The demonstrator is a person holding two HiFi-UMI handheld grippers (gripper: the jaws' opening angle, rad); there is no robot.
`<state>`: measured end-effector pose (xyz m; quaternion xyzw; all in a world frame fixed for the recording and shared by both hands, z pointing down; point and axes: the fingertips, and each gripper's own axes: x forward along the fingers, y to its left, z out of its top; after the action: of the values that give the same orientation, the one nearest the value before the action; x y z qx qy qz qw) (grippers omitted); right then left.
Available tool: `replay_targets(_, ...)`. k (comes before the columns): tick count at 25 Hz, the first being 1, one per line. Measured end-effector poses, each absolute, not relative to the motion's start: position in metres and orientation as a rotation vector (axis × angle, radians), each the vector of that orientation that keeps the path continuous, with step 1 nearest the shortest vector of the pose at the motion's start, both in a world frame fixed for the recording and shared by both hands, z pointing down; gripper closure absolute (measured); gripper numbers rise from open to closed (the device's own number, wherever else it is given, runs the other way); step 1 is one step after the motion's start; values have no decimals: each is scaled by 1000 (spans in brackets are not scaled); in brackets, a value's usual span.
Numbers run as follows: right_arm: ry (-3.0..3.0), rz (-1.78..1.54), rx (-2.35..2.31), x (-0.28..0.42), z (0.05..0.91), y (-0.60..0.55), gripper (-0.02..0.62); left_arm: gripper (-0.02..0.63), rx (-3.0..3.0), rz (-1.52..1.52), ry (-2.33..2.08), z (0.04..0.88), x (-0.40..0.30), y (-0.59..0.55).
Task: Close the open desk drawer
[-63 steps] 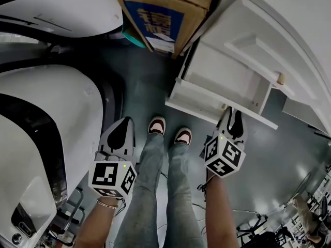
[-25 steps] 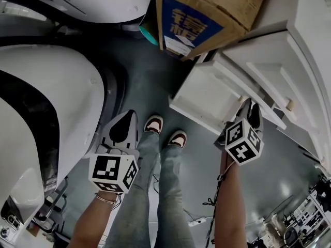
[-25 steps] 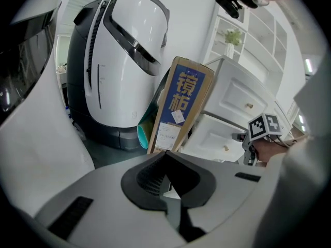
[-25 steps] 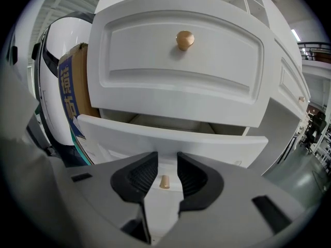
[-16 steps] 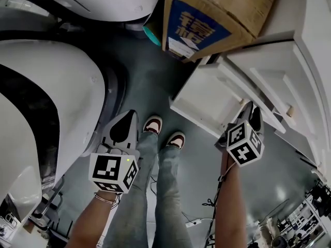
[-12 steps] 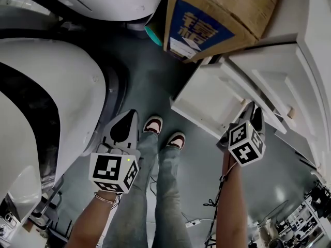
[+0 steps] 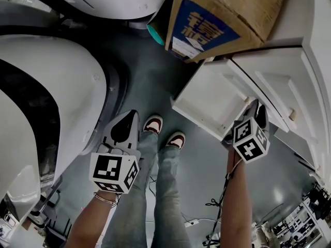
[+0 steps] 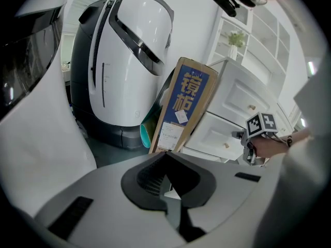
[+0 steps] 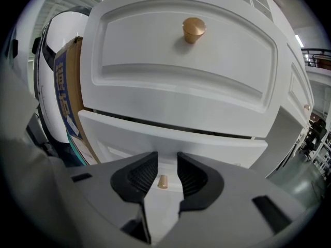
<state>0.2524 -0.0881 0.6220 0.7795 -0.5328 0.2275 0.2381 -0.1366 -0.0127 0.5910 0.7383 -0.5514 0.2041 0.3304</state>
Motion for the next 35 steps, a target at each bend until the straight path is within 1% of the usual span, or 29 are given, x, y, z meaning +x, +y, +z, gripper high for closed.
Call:
replay_targets(18, -1434, 614, 2148, 264, 623, -115, 467, 594, 1924, 536, -1443, 595, -137, -9)
replay_targets(21, -1433, 606, 2153, 263, 622, -115, 466, 594, 1929, 529, -1445, 594, -136, -11)
replay_targets(24, -1445, 590, 2131, 261, 623, -115, 451, 594, 1932, 520, -1446, 593, -134, -14)
replay_targets(30, -1474, 542, 2085, 254, 622, -113, 456, 594, 1934, 530, -1436, 596, -133, -13)
replay_targets(35, -1464, 590, 2079, 241, 636, -91, 456, 594, 1934, 549, -1433, 602, -133, -12)
